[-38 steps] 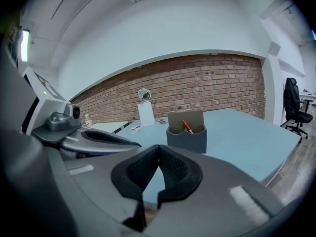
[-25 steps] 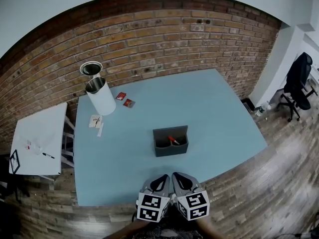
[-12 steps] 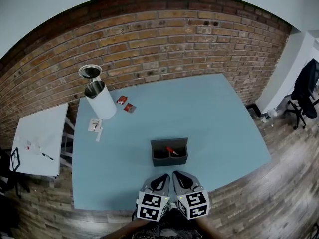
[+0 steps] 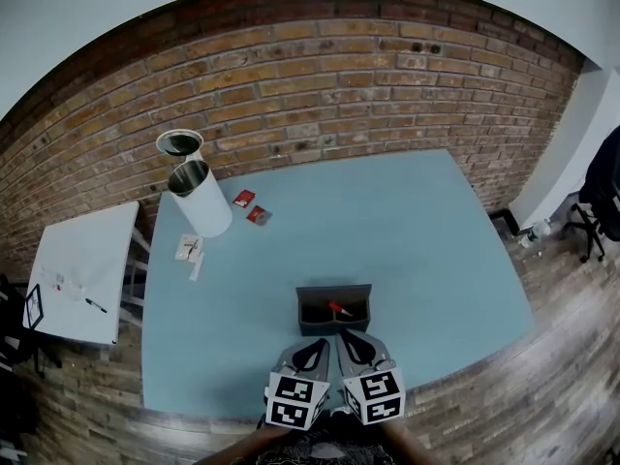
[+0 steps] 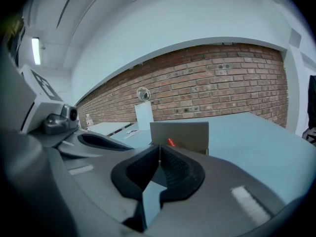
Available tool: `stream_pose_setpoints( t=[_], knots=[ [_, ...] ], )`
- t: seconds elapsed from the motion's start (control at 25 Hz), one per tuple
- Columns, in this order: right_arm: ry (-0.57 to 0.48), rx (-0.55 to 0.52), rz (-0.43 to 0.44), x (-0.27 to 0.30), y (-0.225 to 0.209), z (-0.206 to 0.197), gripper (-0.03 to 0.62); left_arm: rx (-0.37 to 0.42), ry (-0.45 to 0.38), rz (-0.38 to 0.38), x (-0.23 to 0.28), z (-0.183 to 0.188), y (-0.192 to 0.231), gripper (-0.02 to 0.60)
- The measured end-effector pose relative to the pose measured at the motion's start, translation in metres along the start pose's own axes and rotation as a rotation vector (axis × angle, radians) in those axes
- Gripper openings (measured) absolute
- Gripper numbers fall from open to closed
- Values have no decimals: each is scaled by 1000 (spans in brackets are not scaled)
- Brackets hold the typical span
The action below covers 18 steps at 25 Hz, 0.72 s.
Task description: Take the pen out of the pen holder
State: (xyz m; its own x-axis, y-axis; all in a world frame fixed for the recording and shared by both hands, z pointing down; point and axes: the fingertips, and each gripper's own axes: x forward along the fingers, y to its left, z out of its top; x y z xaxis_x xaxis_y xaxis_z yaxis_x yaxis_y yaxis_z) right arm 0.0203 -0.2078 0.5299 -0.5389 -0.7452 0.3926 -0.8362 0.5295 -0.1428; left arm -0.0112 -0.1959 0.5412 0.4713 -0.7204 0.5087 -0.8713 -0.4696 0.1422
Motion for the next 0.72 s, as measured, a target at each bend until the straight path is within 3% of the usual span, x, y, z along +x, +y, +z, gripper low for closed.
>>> stream_pose_setpoints(
  t=[0.72],
  knots=[
    [70,-175,0,41,-14,3,48,-44,1,34,26,7,21,-2]
  ],
)
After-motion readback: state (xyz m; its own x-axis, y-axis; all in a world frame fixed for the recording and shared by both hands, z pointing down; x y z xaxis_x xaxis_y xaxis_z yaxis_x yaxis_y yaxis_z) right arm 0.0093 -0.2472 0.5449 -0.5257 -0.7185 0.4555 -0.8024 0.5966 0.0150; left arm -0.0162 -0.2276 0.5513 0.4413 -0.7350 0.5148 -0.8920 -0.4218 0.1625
